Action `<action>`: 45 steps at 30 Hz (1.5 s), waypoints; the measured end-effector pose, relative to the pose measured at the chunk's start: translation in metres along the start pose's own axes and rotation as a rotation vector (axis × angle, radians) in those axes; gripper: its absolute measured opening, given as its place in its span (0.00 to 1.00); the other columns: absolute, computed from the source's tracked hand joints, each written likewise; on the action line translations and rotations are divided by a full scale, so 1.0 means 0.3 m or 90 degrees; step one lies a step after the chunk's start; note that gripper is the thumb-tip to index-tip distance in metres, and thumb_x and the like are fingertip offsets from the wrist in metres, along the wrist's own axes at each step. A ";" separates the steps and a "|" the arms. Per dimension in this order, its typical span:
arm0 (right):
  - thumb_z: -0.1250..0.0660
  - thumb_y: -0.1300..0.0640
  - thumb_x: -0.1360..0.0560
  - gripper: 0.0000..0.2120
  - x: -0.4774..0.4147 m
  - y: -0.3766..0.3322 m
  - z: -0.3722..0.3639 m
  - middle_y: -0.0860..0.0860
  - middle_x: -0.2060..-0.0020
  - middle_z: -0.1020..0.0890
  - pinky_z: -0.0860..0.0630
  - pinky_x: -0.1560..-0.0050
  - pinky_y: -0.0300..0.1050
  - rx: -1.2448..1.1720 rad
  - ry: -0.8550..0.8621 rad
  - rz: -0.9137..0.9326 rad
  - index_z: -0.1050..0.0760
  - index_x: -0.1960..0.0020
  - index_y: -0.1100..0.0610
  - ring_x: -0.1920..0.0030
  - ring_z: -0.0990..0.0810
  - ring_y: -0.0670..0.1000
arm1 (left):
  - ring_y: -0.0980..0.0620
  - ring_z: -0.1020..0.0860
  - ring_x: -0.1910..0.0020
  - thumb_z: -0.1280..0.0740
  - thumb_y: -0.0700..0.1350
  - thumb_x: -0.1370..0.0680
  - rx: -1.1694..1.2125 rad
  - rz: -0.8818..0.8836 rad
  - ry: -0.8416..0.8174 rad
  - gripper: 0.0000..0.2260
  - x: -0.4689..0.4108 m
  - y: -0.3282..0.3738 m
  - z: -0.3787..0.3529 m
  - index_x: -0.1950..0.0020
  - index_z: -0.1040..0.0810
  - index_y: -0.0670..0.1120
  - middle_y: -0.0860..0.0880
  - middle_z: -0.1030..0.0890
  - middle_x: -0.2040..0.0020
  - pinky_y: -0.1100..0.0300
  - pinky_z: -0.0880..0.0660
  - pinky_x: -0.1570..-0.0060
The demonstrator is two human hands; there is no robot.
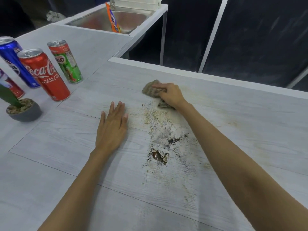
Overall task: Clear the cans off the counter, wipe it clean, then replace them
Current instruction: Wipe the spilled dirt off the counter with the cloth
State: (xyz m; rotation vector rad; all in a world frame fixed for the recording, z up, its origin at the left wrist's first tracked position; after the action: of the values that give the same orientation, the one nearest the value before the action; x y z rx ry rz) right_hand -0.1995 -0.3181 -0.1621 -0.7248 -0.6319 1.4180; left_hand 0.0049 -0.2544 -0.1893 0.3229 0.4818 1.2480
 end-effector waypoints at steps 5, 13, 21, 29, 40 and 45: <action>0.41 0.67 0.26 0.20 0.138 -0.071 -0.083 0.54 0.35 0.25 0.29 0.74 0.32 0.004 -0.171 0.093 0.23 0.41 0.49 0.69 0.25 0.47 | 0.59 0.56 0.25 0.55 0.52 0.18 -0.009 -0.002 -0.002 0.23 0.000 0.001 -0.002 0.24 0.47 0.46 0.52 0.47 0.23 0.55 0.60 0.26; 0.42 0.70 0.28 0.22 0.392 0.004 -0.064 0.39 0.39 0.23 0.27 0.36 0.50 -0.143 -0.391 0.047 0.19 0.47 0.48 0.36 0.26 0.43 | 0.59 0.56 0.25 0.54 0.52 0.19 -0.021 0.001 -0.013 0.23 -0.002 -0.003 -0.009 0.25 0.47 0.47 0.53 0.47 0.23 0.56 0.60 0.27; 0.45 0.66 0.24 0.21 0.073 0.043 0.142 0.56 0.40 0.21 0.20 0.61 0.44 -0.107 -0.081 0.008 0.24 0.38 0.49 0.63 0.20 0.54 | 0.58 0.56 0.25 0.53 0.52 0.18 -0.012 0.006 -0.013 0.23 0.003 0.003 -0.003 0.24 0.47 0.47 0.52 0.47 0.23 0.55 0.60 0.26; 0.42 0.67 0.25 0.22 0.141 -0.002 -0.040 0.50 0.29 0.33 0.28 0.72 0.28 0.022 -0.158 0.098 0.25 0.38 0.48 0.68 0.26 0.40 | 0.59 0.56 0.25 0.53 0.52 0.19 -0.011 0.003 -0.016 0.23 0.004 -0.001 -0.005 0.24 0.47 0.48 0.53 0.47 0.23 0.56 0.59 0.26; 0.43 0.72 0.28 0.23 0.443 0.057 0.015 0.45 0.39 0.21 0.28 0.37 0.37 -0.153 -0.309 0.047 0.20 0.45 0.52 0.37 0.25 0.43 | 0.61 0.57 0.26 0.53 0.54 0.19 0.013 -0.071 -0.056 0.23 0.014 0.035 -0.013 0.24 0.47 0.50 0.56 0.48 0.24 0.58 0.61 0.27; 0.44 0.67 0.24 0.21 0.314 0.100 0.177 0.52 0.43 0.19 0.26 0.68 0.36 -0.226 -0.093 -0.020 0.20 0.45 0.46 0.67 0.24 0.55 | 0.60 0.57 0.25 0.53 0.54 0.19 0.001 -0.074 -0.065 0.23 0.008 0.037 -0.024 0.24 0.47 0.50 0.55 0.48 0.24 0.56 0.60 0.27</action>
State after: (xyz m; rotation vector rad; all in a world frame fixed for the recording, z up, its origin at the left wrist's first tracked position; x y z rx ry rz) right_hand -0.2533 -0.2200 -0.1543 -0.8877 -1.0219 1.3522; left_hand -0.0073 -0.2489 -0.1906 0.3532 0.4076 1.1133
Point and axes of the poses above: each hand's wrist, its own x-axis away from the middle knuckle, its own z-axis out of the back of the hand, y = z × x, the point moved 10 cm from there along -x, towards the middle knuckle
